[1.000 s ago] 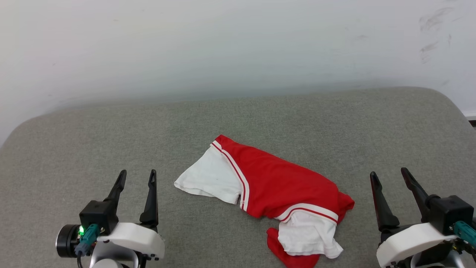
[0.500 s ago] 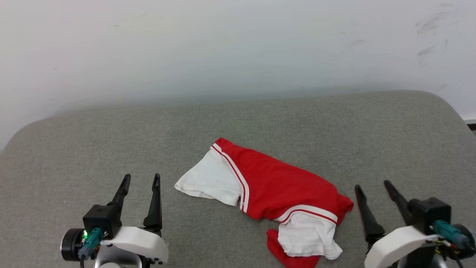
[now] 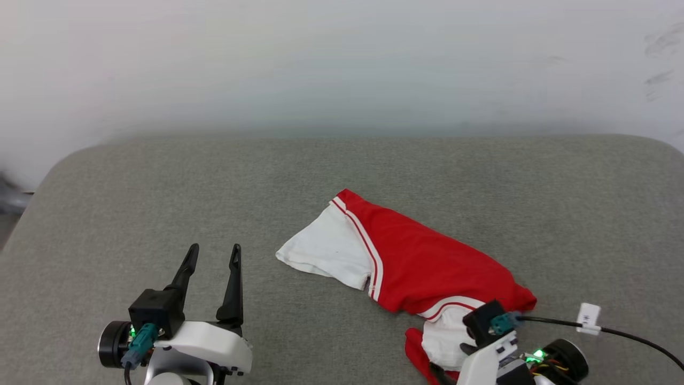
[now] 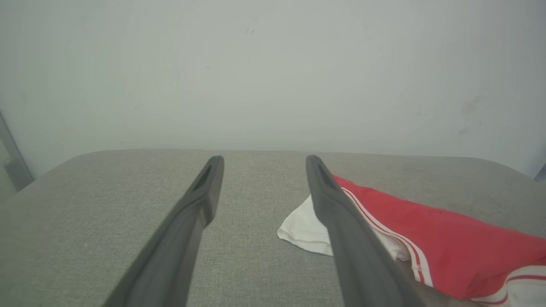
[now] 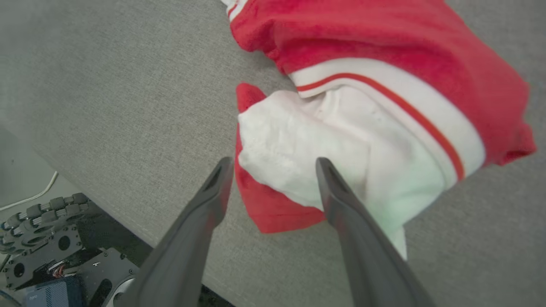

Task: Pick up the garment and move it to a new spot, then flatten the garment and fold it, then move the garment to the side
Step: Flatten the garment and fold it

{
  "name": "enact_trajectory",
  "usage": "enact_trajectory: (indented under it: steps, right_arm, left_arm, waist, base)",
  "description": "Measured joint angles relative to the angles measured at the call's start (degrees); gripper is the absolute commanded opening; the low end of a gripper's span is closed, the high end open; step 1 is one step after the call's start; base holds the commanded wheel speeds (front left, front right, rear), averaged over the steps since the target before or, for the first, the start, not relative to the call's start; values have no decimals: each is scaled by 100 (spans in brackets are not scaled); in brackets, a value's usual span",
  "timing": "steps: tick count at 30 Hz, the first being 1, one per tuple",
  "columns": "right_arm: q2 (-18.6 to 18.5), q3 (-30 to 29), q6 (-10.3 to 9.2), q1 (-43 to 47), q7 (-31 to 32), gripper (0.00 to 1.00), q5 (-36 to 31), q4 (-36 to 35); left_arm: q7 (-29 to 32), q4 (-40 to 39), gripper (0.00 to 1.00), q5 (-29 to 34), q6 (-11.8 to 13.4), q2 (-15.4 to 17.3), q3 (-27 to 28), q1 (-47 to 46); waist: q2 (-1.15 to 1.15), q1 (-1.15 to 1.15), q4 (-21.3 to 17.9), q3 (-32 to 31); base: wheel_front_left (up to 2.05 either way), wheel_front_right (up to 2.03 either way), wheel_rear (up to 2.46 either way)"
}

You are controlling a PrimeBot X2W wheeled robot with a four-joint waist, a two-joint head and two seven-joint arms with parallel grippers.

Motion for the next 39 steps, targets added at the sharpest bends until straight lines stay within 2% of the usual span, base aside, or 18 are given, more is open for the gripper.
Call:
enact_trajectory:
  steps: [4, 9, 10, 11, 12, 17, 22, 28, 39]
  right_arm:
    - [-180, 425, 0, -199, 167, 100, 225, 98]
    - [-316, 625, 0, -406, 274, 98, 316, 301]
    - [-324, 627, 0, -428, 303, 47, 323, 333]
    - [-337, 625, 0, -430, 316, 7, 324, 355]
    - [-342, 609, 0, -432, 314, 0, 335, 361]
    - [-372, 464, 0, -618, 82, 0, 313, 192]
    - [-342, 56, 1, -860, -309, 0, 187, -87]
    - [-291, -1000, 1, -1162, -681, 0, -189, 34]
    - [-154, -3110, 0, -1371, -1159, 0, -676, 1136]
  left_arm:
    - [0, 3, 100, 42, -53, -57, -14, -17]
    - [0, 12, 100, 86, -109, -101, -32, -63]
    - [0, 22, 100, 88, -123, -111, -35, -74]
    - [0, 34, 100, 91, -127, -121, -32, -80]
    - [0, 41, 100, 91, -135, -130, -25, -82]
    - [0, 68, 100, 109, -176, -179, 20, -97]
    - [0, 64, 100, 136, -222, -199, 81, -109]
    - [0, 58, 100, 182, -260, -234, 111, -155]
    - [0, 65, 100, 243, -372, -286, 158, -377]
  waist:
    - [0, 0, 155, 76]
    - [0, 1, 258, 217]
    - [0, 1, 270, 237]
    - [0, 1, 276, 255]
    - [0, 1, 277, 270]
    - [0, 1, 211, 296]
    - [0, 1, 68, 307]
    - [0, 1, -84, 384]
    - [0, 1, -95, 776]
  base:
    - [0, 0, 0]
    - [0, 0, 0]
    - [0, 0, 0]
    - [0, 0, 0]
    - [0, 0, 0]
    - [0, 0, 0]
    - [0, 0, 0]
    - [0, 0, 0]
    - [0, 0, 0]
